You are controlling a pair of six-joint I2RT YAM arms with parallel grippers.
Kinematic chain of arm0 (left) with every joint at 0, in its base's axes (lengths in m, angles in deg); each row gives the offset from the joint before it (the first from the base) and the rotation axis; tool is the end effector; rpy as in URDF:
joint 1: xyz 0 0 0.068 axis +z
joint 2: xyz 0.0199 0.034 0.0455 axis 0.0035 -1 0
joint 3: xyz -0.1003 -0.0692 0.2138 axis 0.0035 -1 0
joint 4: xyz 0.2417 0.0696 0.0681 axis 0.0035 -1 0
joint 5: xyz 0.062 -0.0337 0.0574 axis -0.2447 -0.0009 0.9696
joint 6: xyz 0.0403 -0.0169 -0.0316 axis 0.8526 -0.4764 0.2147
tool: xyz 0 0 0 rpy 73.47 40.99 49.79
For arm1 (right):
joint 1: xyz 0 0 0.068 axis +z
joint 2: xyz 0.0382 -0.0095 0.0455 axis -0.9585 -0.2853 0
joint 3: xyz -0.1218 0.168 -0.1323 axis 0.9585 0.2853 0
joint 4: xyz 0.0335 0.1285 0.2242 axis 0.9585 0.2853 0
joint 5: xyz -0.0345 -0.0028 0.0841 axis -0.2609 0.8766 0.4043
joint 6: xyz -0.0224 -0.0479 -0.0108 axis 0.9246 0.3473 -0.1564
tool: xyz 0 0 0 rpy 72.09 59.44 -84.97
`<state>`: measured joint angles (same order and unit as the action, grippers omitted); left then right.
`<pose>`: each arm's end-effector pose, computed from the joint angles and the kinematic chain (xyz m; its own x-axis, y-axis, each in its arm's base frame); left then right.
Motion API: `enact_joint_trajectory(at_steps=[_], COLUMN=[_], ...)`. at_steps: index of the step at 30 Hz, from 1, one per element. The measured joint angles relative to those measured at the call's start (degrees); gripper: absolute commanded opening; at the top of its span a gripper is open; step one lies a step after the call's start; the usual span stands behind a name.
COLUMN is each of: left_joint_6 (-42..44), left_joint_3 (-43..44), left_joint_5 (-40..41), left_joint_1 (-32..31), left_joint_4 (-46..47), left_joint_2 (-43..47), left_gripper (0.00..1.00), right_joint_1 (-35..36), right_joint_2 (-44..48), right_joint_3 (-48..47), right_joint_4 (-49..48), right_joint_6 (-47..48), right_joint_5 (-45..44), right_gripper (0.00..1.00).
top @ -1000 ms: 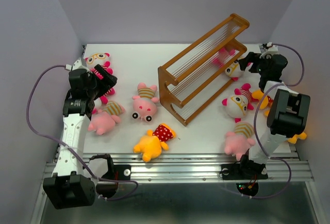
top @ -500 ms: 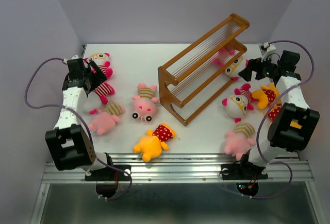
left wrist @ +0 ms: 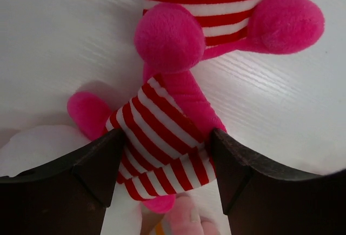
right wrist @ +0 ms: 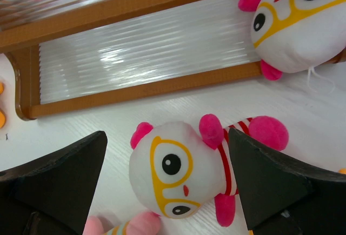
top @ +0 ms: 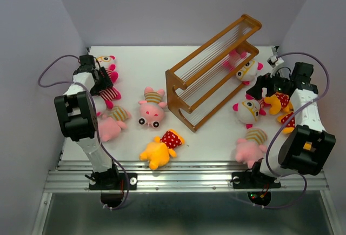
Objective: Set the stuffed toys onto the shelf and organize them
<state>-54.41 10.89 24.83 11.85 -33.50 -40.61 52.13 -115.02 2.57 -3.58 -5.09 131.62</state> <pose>0.3903 0.0809 0.1977 -0.6796 -0.3832 -0.6255 -0.3336 0.9209 -0.2018 0.2886 -0.0825 0.2724 -0.4526 -0.1721 -0.8750 -0.5843 0.7984 0.1451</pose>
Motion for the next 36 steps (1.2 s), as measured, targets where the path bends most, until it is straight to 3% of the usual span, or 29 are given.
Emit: enact_joint_trajectory(at_steps=[3,4,5,6,12,16,24,30,36], left_joint_6=[1.5,1.7,2.2,2.8,2.9,0.2,-10.8,-15.2,-16.7], left_joint_3=[2.7,2.9,2.9,2.8,-1.3,-4.3,-5.9,-5.9,-5.2], left_joint_5=[1.1,1.4,1.8,2.0,1.3,-3.2,-15.6,-25.1,-36.3], left_joint_1=[-0.8,-1.1,-1.5,-1.7,-2.0,-1.7,-2.1,-5.2,-12.3], left_joint_4=[-0.7,-0.6,-0.7,-0.7,2.0,2.0,5.6,13.2,20.7], left_joint_2=[-3.7,-4.3,-4.7,-4.7,-1.4,3.2,20.4,33.4,38.5], left_gripper=[0.54,0.4,0.09,0.0,0.0,0.0,0.0,0.0,0.0], right_joint_1=[0.0,0.0,0.0,0.0,0.0,0.0,0.9,8.0,16.6], right_joint_2=[0.0,0.0,0.0,0.0,1.4,1.4,1.1,0.7,-1.2], right_joint_3=[1.2,1.4,1.5,1.5,-0.5,-8.7,-20.8,-25.8,-32.7], right_joint_4=[1.2,1.4,2.3,2.7,9.7,16.2,28.5,34.7,34.5], right_joint_6=[0.5,0.8,1.2,1.6,7.2,11.5,17.7,23.7,26.0], right_joint_5=[1.2,1.5,1.9,2.2,6.2,9.8,13.8,15.5,18.1], right_gripper=[0.97,0.97,0.96,0.97,0.95,0.95,0.96,0.97,0.98])
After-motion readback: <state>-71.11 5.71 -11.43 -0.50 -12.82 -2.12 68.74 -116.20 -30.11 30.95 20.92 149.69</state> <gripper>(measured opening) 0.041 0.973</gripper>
